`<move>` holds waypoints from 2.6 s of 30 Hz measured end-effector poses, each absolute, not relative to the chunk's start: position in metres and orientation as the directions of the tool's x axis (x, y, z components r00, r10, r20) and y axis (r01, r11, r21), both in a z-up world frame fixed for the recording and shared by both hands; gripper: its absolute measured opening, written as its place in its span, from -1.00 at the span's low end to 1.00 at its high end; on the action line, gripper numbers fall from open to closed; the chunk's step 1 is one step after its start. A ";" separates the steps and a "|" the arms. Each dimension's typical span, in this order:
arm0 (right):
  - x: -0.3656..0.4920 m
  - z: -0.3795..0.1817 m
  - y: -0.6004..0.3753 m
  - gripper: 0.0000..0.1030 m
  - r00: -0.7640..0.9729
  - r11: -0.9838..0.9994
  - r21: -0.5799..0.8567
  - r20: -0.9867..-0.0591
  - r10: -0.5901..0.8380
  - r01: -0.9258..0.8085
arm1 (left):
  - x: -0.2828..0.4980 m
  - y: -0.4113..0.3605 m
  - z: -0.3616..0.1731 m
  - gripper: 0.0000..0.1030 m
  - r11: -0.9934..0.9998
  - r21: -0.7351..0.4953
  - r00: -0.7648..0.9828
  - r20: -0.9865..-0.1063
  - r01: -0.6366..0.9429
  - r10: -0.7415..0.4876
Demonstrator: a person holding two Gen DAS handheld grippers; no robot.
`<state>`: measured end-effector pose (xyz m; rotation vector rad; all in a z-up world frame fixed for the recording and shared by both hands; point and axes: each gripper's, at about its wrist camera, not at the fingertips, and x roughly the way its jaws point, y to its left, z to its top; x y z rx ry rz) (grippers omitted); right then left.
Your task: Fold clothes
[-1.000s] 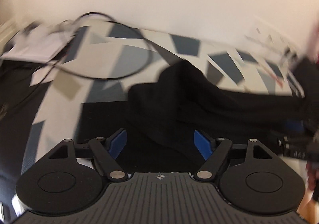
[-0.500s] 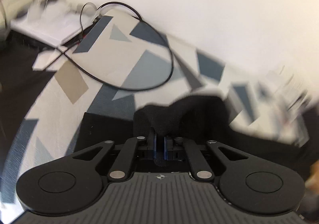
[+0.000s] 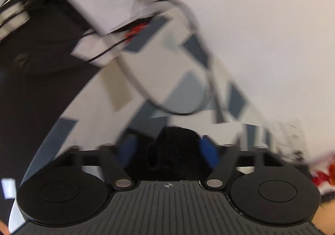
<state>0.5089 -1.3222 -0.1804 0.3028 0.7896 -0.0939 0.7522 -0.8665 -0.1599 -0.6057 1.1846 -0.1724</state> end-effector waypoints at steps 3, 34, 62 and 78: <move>0.513 -0.190 -1.312 -0.95 0.679 0.959 0.201 -0.734 0.012 0.200 | 0.741 -0.867 -0.172 0.43 0.781 -0.595 0.375 -0.780 -0.191 -0.502; 0.489 -0.177 -1.314 -0.95 0.720 0.948 0.296 -0.683 0.126 0.114 | 0.669 -0.911 -0.120 -0.86 0.730 -0.675 0.533 -0.657 -0.102 -0.533; 0.508 -0.183 -1.267 -0.30 0.683 0.999 0.048 -0.730 0.031 0.006 | 0.643 -0.915 -0.195 -0.01 0.927 -0.160 0.439 -0.844 0.339 -0.307; 0.566 -0.193 -1.151 -0.02 0.588 0.899 -0.024 -0.764 0.265 -0.437 | 0.650 -0.883 -0.201 -0.26 0.904 -0.373 0.444 -0.787 0.209 -0.427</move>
